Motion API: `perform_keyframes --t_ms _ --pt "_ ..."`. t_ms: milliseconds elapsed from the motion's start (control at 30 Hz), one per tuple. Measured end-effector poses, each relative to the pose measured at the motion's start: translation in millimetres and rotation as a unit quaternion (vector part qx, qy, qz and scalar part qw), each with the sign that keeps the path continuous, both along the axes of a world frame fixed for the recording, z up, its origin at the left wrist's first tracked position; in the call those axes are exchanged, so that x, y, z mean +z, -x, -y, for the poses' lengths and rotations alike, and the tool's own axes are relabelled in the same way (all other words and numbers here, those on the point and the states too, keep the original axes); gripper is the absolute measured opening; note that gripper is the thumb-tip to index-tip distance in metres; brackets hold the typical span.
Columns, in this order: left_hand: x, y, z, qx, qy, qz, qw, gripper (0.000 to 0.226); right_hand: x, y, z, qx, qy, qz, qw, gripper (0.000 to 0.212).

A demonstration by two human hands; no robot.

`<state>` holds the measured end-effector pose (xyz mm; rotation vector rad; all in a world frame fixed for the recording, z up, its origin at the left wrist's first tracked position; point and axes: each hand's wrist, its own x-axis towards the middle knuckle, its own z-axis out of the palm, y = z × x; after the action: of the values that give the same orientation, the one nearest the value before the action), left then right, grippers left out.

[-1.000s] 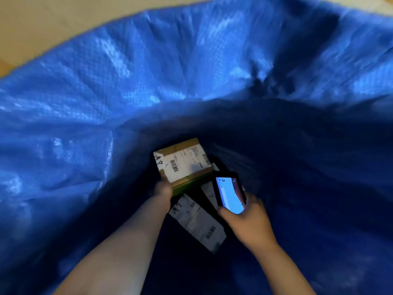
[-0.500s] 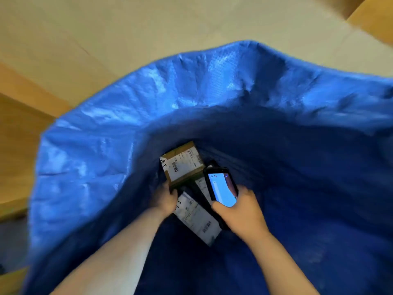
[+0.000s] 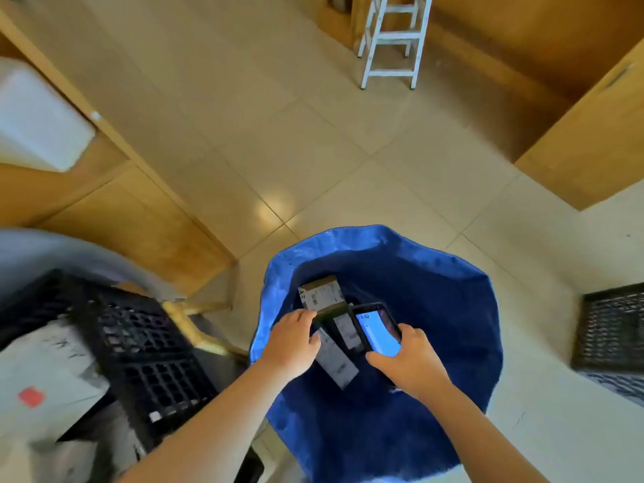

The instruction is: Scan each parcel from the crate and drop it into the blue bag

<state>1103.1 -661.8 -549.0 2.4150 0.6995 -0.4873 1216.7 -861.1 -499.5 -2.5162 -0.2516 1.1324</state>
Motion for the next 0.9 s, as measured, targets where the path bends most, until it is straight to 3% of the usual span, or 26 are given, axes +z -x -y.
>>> perform_keyframes --t_ms 233,367,533,700,900 --pt "117 82 -9 0.073 0.006 0.089 0.993 0.046 97 53 -25 0.094 -0.05 0.012 0.994 0.065" --pt "146 151 -18 0.146 0.0 0.124 0.982 0.046 131 98 -54 0.142 -0.086 0.013 0.986 0.067" --pt "158 253 -25 0.245 -0.002 0.165 0.955 0.045 151 161 -87 0.179 -0.117 0.019 0.977 0.047" --pt "154 344 -40 0.304 -0.039 0.133 0.942 0.05 165 225 -116 0.202 -0.146 0.004 0.969 0.034" --pt "141 430 -60 0.402 -0.054 0.053 0.913 0.061 170 279 -134 0.209 -0.141 0.008 0.968 0.038"
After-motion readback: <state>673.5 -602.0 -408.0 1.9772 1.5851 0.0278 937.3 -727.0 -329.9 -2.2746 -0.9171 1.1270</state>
